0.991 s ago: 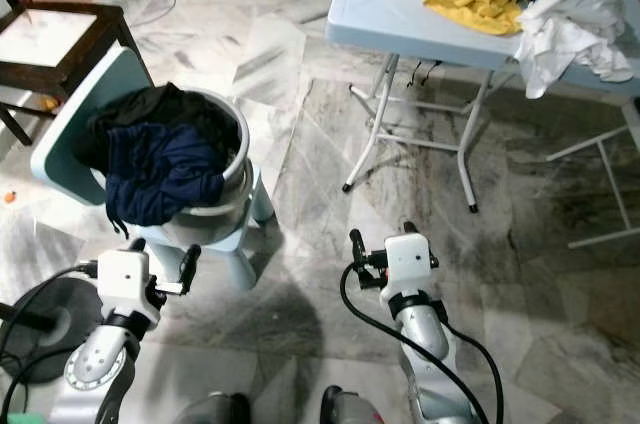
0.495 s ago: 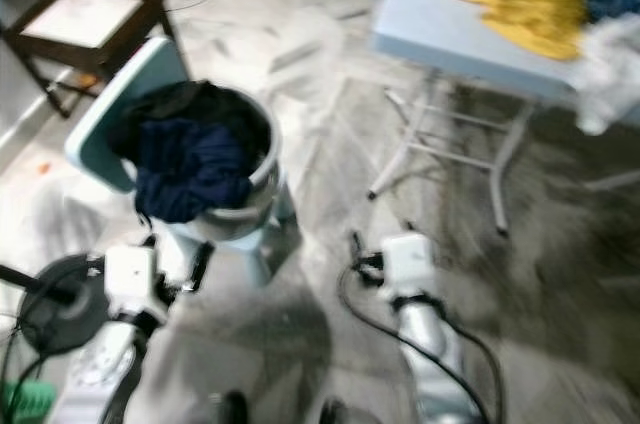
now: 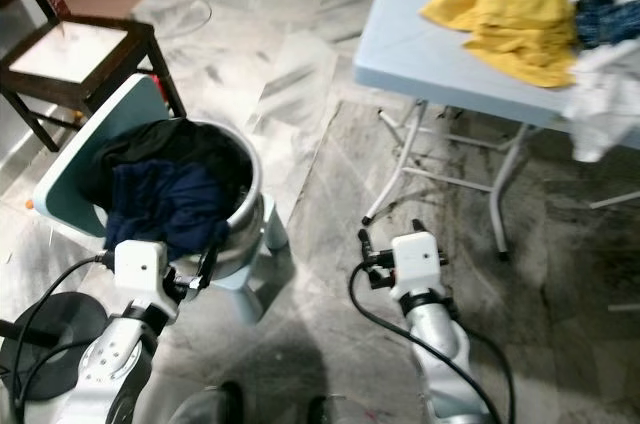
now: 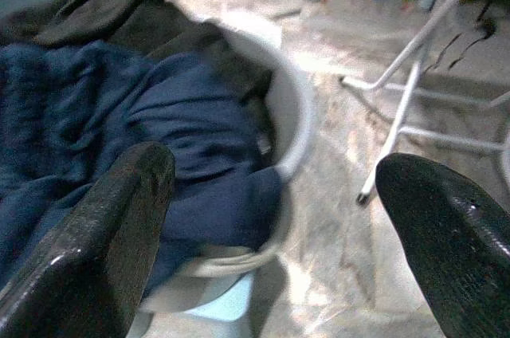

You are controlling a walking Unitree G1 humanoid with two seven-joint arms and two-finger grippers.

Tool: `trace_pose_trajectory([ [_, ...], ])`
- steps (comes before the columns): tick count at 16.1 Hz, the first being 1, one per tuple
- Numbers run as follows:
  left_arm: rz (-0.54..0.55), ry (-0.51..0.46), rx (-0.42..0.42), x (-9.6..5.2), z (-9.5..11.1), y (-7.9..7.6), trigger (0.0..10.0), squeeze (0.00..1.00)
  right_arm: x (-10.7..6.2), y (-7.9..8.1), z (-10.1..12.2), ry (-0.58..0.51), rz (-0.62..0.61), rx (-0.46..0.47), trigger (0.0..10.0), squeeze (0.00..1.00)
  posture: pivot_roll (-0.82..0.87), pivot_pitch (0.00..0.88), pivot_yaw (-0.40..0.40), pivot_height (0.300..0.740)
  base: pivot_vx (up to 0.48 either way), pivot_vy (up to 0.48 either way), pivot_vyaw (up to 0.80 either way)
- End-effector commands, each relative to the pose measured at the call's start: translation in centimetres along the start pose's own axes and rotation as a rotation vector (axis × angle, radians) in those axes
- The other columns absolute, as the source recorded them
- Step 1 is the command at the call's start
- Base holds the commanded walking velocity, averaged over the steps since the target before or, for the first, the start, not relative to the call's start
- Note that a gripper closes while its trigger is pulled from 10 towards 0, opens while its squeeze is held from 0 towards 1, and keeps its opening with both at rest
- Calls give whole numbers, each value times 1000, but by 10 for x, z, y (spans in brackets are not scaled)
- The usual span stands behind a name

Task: Hang hanger

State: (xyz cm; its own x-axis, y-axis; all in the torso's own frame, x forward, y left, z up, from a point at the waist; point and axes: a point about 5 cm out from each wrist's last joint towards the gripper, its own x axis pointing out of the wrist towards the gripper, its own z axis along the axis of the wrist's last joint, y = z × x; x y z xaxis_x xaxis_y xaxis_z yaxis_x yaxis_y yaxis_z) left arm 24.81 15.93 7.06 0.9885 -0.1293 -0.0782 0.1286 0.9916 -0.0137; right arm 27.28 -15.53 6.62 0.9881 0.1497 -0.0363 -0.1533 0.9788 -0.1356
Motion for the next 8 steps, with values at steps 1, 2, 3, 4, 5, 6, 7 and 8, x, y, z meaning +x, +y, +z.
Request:
trace_pose_trajectory([
  [1,13,23,-2,-4,-3,5,10000,0,-1,3,-2,9,14,-3,10000,0,8,212,-57,740,0,435,0],
  [2,15,30,-2,-4,-4,5,10000,0,-1,4,-3,10,17,-8,10000,0,8,212,-57,740,0,439,800],
  [3,15,32,-2,-4,-5,5,10000,0,-1,4,-3,10,17,-7,10000,0,9,213,-57,740,0,439,800],
  [4,15,35,-3,-4,-6,5,10000,0,-1,4,-3,11,18,-5,10000,0,9,213,-57,740,0,442,800],
  [5,19,50,-3,-4,-9,6,10000,0,-1,5,-4,12,20,-4,10000,0,9,213,-59,740,0,352,0],
  [6,22,52,-7,-4,-9,6,10000,0,-1,5,-4,12,20,-4,10000,0,9,213,-59,740,0,315,0],
  [7,38,59,8,-4,-11,8,10000,0,-1,5,-4,14,20,-2,10000,0,11,213,-61,740,0,0,0],
  [8,41,65,13,-3,-12,8,10000,0,-1,5,-4,15,21,-3,10000,0,10,212,-60,740,0,0,0],
])
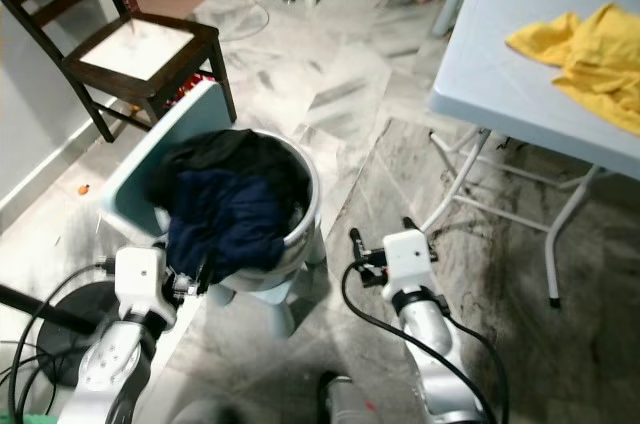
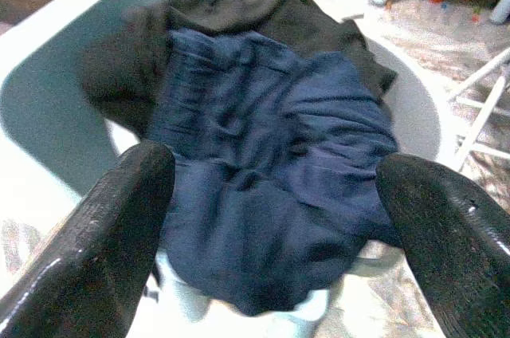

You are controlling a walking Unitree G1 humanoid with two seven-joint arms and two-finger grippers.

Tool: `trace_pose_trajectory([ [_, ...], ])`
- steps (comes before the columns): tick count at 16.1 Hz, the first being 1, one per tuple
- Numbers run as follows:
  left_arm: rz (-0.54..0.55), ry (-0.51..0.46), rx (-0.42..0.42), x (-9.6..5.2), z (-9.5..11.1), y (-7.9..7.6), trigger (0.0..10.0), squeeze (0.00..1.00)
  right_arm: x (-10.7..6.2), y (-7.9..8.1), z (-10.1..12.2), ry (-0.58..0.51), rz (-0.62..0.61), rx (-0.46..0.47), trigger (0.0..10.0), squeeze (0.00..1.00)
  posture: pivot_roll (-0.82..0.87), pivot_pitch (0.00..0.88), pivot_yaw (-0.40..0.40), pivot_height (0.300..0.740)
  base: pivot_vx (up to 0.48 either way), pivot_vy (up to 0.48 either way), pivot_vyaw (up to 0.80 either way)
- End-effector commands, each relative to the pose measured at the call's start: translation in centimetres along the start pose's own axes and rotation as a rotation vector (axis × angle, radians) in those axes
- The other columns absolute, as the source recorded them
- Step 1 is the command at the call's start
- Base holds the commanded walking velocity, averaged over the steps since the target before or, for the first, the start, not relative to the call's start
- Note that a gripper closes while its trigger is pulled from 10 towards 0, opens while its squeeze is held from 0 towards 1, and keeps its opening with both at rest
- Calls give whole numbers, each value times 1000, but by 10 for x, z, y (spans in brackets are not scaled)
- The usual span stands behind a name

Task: Hang hanger

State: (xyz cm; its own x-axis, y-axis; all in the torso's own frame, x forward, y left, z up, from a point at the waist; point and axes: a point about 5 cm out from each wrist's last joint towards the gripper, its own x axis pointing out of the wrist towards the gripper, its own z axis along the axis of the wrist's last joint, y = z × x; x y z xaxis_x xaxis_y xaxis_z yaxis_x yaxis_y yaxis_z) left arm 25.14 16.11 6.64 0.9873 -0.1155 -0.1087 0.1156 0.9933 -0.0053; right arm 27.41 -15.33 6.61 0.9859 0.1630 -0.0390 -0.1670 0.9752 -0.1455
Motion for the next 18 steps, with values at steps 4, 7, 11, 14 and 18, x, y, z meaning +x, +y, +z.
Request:
trace_pose_trajectory([
  [4,67,99,-17,-7,-24,11,10000,0,-2,5,-4,16,13,9,10000,0,12,214,-68,740,0,0,0],
  [7,38,90,-89,-3,-27,7,10000,0,0,2,-3,15,22,-1,10000,0,12,211,-81,740,0,0,0],
  [11,5,70,-182,21,-27,-4,10000,0,2,2,1,6,45,-27,10000,0,-10,218,-107,740,0,0,0],
  [14,82,104,-292,34,-33,1,10000,0,-1,1,3,1,53,-43,10000,0,-31,224,-116,740,0,0,0],
  [18,147,104,-384,44,-38,7,4353,0,-5,-5,2,5,48,-54,10000,0,-63,225,-132,740,0,0,0],
])
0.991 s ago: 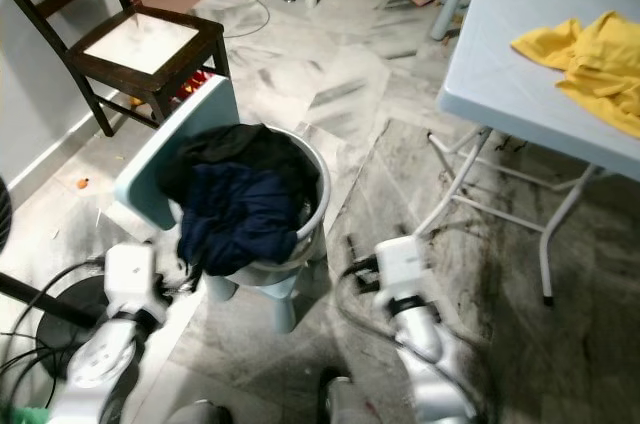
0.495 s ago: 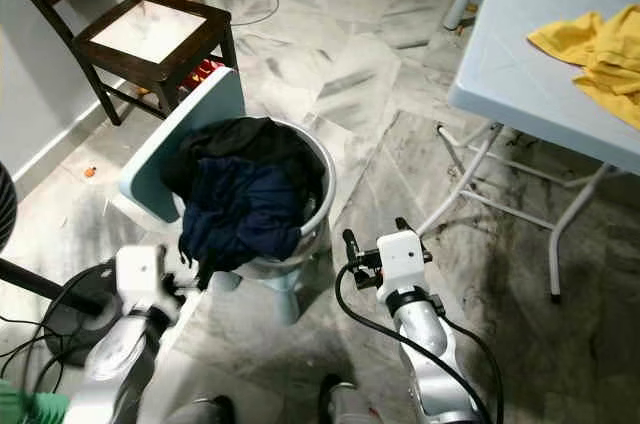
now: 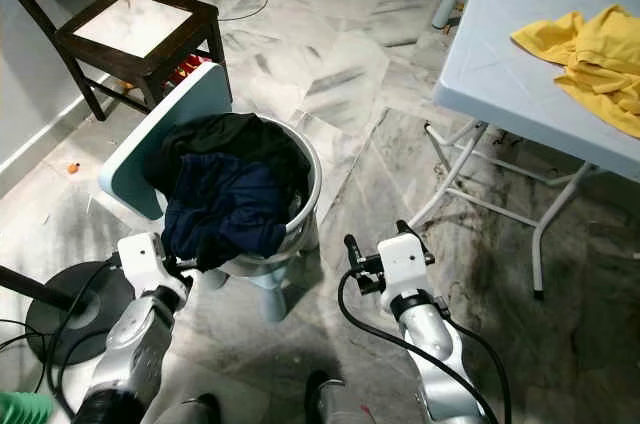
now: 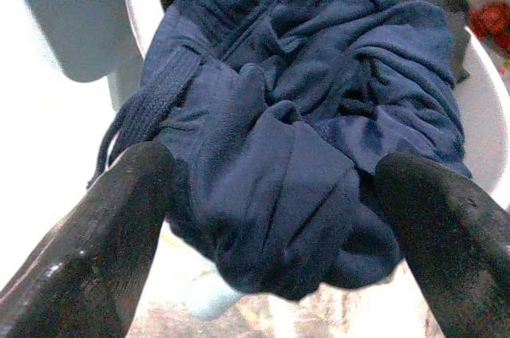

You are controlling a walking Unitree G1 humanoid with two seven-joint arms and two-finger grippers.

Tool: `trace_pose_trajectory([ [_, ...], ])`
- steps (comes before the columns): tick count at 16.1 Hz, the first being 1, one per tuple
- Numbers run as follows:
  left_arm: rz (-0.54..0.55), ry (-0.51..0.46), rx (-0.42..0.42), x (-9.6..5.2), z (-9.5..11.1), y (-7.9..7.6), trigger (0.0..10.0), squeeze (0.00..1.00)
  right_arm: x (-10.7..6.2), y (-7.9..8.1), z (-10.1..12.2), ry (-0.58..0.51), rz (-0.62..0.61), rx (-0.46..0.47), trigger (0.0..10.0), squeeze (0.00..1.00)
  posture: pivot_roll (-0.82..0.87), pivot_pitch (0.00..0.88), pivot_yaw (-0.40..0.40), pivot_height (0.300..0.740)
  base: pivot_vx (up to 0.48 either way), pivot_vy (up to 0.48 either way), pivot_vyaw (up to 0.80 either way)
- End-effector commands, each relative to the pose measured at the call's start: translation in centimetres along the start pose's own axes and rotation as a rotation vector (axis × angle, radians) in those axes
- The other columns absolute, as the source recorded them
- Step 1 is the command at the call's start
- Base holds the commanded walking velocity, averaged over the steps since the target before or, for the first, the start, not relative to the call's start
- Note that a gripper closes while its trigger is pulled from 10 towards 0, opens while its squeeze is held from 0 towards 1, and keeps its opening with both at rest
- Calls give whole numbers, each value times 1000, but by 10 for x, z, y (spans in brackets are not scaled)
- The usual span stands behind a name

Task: Hang hanger

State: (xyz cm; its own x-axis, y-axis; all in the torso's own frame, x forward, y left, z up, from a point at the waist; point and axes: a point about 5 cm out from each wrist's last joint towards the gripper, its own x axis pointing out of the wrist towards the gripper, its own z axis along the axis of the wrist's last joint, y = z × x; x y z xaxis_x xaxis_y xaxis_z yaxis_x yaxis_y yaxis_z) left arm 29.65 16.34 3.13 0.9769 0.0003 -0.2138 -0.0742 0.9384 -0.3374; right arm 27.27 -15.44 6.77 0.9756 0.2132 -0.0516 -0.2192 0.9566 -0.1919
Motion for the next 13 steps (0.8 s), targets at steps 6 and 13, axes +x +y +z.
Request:
trace_pose_trajectory([
  [6,-19,18,-93,11,-5,-10,0,0,-10,13,2,26,209,55,10000,0,-85,227,-133,740,0,0,0],
  [13,-12,-4,-8,12,-3,-3,0,0,-18,17,-4,72,241,70,10000,0,-77,242,-117,740,0,0,0],
])
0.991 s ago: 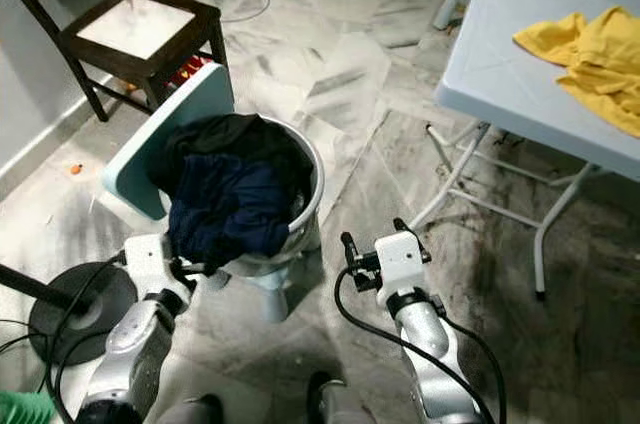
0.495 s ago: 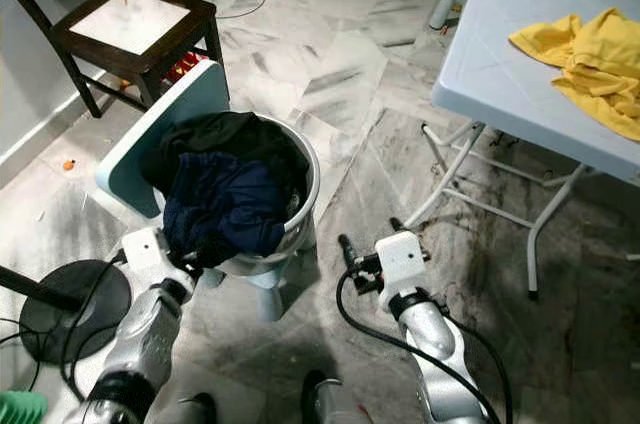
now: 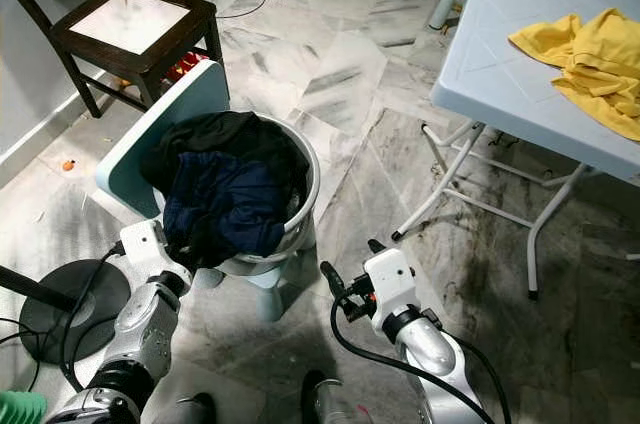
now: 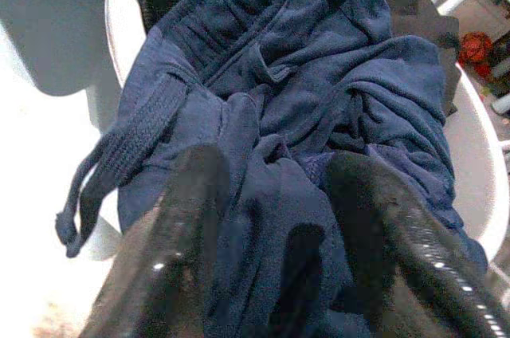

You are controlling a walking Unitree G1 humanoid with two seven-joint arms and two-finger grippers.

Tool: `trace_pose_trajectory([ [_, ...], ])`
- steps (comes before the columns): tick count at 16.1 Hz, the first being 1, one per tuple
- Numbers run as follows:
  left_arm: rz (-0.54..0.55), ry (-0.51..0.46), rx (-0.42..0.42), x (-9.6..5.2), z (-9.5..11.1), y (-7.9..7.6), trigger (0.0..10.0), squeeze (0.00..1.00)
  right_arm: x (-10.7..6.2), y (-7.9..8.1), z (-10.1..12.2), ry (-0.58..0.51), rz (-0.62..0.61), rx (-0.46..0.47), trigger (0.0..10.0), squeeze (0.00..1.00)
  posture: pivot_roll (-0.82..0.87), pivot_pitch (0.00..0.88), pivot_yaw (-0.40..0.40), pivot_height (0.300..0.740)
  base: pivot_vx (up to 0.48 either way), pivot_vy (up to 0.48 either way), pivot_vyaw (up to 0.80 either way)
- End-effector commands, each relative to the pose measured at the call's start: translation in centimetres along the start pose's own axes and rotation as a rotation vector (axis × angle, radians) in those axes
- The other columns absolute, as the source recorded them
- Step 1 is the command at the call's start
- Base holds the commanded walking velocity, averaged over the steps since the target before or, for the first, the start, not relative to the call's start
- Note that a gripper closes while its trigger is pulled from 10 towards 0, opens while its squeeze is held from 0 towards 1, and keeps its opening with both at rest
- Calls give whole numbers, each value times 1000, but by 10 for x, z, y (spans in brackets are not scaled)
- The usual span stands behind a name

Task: Hang hanger

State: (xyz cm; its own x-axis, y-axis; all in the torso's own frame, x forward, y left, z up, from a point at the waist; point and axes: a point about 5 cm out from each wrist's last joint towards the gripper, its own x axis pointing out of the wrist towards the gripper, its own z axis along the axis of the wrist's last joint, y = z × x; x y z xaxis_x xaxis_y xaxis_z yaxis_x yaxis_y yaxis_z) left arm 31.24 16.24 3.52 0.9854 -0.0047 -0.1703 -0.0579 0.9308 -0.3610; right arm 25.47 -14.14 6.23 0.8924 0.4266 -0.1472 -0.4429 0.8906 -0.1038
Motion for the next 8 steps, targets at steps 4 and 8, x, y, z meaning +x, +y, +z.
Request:
trace_pose_trajectory([
  [4,18,44,15,-4,-11,2,0,0,-3,-1,-2,20,-1,4,10000,0,-80,242,-120,740,0,0,0],
  [8,25,66,27,-6,-16,6,0,0,-5,0,-3,32,-3,2,10000,0,-89,243,-121,740,0,0,0],
])
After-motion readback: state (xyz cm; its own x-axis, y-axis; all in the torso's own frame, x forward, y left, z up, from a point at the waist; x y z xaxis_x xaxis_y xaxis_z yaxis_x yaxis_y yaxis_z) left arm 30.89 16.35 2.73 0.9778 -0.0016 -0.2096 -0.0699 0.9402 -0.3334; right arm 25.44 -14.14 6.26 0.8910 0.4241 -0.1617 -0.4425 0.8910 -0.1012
